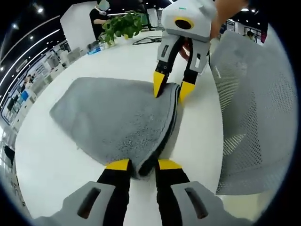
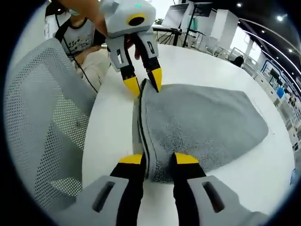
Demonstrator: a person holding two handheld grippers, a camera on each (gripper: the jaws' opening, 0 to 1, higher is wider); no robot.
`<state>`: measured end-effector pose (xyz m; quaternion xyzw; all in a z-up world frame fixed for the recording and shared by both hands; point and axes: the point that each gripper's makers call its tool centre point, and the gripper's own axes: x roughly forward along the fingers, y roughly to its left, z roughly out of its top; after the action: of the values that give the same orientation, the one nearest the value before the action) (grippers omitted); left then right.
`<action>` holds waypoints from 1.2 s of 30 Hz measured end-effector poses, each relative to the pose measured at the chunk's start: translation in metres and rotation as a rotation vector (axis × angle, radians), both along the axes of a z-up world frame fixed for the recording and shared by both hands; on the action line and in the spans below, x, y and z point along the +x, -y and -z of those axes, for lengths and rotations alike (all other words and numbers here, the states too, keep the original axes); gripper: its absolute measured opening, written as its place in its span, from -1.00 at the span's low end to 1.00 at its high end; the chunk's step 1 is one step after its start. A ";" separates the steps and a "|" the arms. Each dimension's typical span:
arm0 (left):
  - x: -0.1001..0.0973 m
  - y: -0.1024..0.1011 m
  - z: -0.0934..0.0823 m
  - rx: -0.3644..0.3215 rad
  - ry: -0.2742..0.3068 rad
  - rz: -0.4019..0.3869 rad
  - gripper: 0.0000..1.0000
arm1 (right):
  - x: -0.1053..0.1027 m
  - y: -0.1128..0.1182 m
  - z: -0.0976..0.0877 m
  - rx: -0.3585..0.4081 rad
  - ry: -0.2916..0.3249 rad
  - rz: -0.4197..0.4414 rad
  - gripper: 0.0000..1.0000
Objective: Fold the towel on the table until its edges align and the towel forms a compact rectangular stack.
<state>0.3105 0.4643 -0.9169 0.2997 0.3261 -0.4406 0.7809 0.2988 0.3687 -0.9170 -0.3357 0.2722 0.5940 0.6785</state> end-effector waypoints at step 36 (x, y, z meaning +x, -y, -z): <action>-0.023 0.060 -0.005 -0.010 -0.103 -0.018 -0.81 | -0.019 0.062 -0.001 -0.075 -0.101 0.047 -0.86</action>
<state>0.2875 0.4038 -0.9118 0.2698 0.3660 -0.4501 0.7685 0.2802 0.3063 -0.9161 -0.3242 0.3359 0.5835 0.6645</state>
